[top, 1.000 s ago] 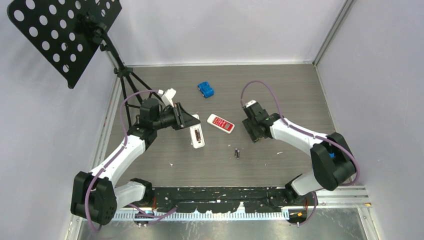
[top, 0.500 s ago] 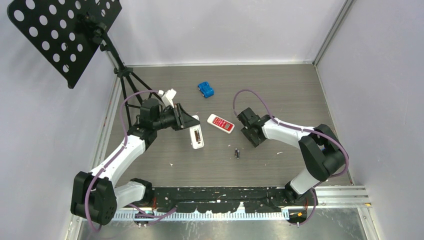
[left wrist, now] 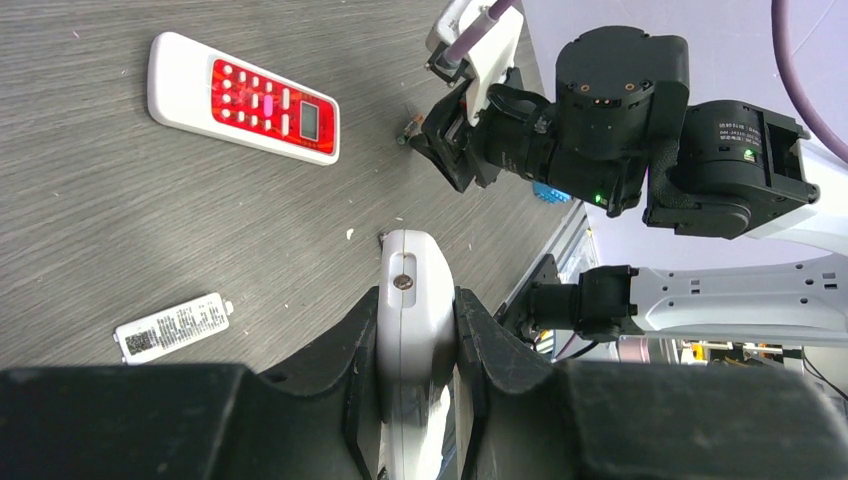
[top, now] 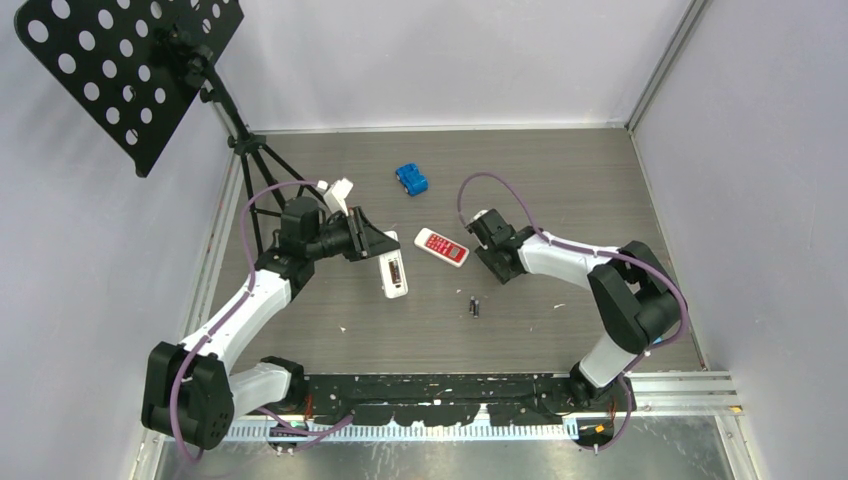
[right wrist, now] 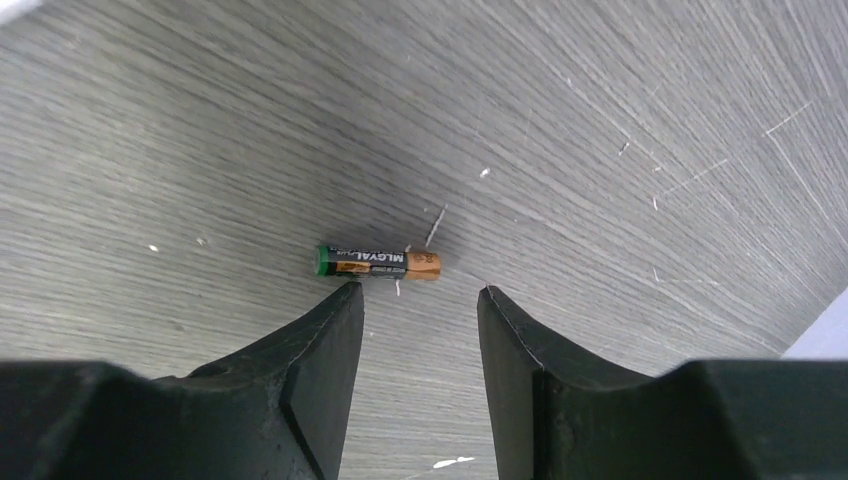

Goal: Load the batteries into the remote control

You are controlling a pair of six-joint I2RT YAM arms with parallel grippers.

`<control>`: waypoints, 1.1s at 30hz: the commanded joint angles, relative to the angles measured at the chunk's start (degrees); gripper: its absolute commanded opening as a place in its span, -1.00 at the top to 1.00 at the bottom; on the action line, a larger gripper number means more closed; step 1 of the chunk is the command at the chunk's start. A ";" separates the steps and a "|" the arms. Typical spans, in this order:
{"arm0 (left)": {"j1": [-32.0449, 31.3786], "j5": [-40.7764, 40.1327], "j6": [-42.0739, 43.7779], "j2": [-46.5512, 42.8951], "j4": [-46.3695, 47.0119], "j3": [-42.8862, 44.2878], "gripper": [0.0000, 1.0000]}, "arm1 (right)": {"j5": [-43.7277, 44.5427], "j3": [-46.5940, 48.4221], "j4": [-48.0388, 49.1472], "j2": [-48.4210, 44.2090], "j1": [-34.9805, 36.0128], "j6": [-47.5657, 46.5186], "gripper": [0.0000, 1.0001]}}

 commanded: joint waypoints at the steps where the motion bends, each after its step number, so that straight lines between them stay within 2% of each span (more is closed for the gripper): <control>1: 0.16 0.22 1.07 -0.11 0.14 1.89 1.00 | -9.70 -0.40 4.98 4.20 -0.08 0.72 -0.04; 10: 0.16 -0.24 2.07 -0.97 -1.15 2.32 1.00 | -12.16 2.71 6.24 7.59 -3.92 -0.43 -0.07; 17: 0.16 -0.52 2.19 -0.81 -2.73 2.33 1.00 | -15.80 2.90 4.89 8.52 -5.89 1.71 0.24; 19: 0.16 -0.42 2.12 -0.61 -2.64 2.42 1.00 | -18.09 2.87 3.82 8.19 -6.19 1.72 0.26; 27: 0.16 0.07 2.36 -0.01 -3.58 3.64 1.00 | -18.85 3.74 -2.06 8.30 -6.60 1.10 -0.02; 33: 0.16 0.02 2.66 -0.26 -4.46 3.64 1.00 | -22.51 5.75 -7.24 6.77 -7.20 -1.31 -0.03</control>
